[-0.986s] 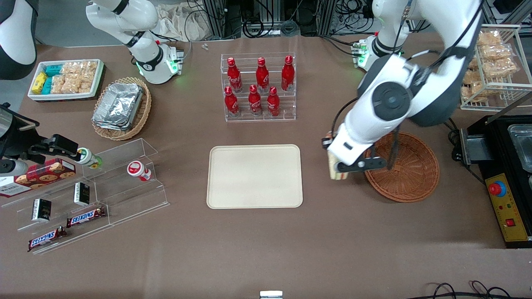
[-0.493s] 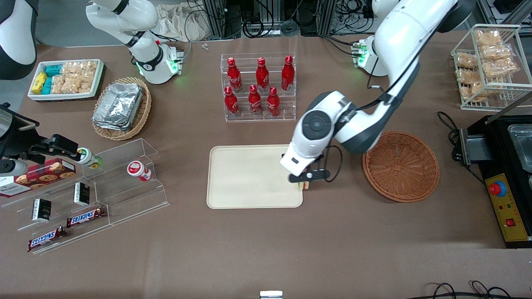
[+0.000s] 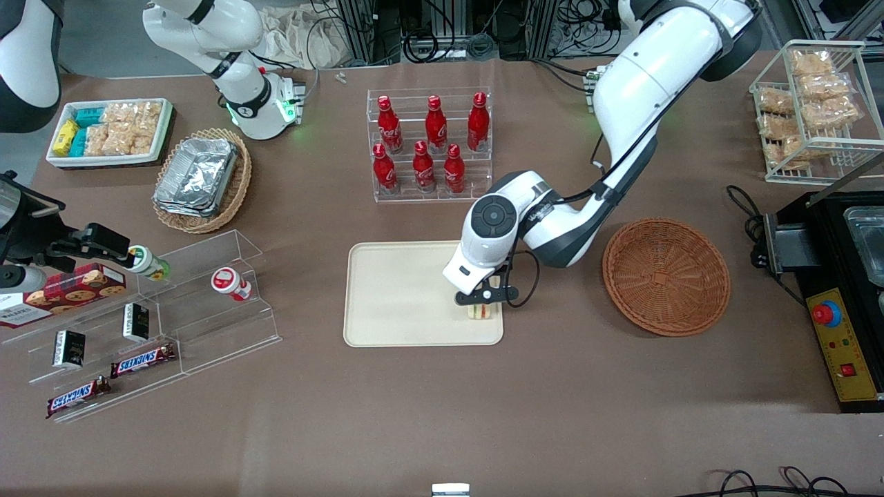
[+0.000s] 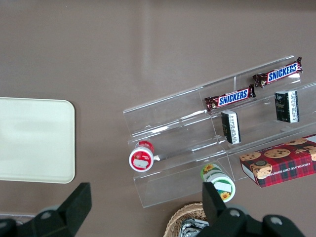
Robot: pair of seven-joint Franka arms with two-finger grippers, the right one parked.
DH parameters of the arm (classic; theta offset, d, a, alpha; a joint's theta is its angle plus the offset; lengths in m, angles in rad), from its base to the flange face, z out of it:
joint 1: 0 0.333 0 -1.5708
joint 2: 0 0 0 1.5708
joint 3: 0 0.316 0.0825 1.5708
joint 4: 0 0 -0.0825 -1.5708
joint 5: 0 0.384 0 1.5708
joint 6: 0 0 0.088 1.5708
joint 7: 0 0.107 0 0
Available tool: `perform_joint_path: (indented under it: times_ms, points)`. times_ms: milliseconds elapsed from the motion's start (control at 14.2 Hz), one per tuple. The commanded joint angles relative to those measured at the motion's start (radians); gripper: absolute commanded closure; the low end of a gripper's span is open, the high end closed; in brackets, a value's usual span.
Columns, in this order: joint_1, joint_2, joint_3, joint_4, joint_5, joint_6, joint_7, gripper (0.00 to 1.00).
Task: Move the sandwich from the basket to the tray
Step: 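Carry the sandwich with the left gripper over the cream tray, then lower the sandwich onto the tray and open the left gripper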
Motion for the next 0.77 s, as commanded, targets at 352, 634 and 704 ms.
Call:
perform_joint_path:
  times_ms: [352, 634, 704]
  points:
    - [-0.019, 0.023, 0.005, 0.002, 0.073, 0.012, -0.016, 0.0]
    - [0.009, -0.041, 0.003, 0.012, 0.062, -0.098, -0.016, 0.0]
    - [0.026, -0.077, 0.002, 0.012, 0.061, -0.133, -0.015, 0.0]
